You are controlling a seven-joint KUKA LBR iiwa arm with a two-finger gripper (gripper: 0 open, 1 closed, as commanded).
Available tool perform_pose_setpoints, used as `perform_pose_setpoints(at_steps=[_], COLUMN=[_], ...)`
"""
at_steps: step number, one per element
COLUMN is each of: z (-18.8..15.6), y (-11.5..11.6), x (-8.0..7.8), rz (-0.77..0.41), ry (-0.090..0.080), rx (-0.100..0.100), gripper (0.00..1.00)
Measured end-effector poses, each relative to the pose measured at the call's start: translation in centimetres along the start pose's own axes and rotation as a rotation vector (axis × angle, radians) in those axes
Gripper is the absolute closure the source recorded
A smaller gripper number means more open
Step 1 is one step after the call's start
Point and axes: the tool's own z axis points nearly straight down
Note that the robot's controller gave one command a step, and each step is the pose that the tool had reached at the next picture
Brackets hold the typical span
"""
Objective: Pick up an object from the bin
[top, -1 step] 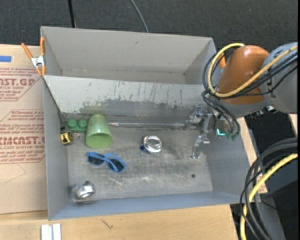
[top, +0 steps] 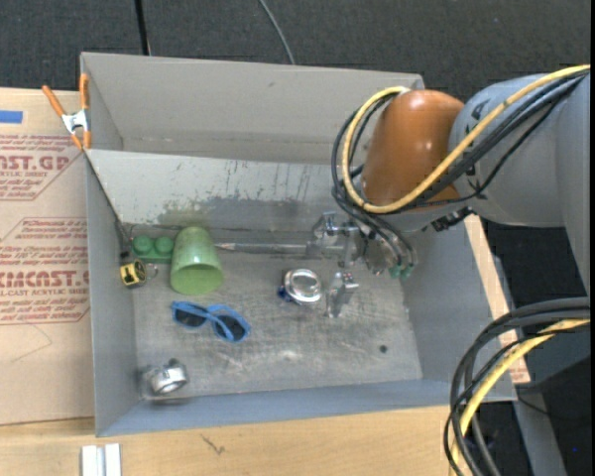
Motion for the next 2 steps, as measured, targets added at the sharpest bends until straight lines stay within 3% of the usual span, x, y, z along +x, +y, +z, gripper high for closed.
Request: perform_pose_setpoints(at_steps=[1, 2], z=[5.86, 5.61], y=[2.26, 2.27], x=[-1.35, -1.48], rz=[-0.265, -0.265], ry=[-0.007, -0.010], rx=[0.005, 0.005], gripper=[0.00, 1.00])
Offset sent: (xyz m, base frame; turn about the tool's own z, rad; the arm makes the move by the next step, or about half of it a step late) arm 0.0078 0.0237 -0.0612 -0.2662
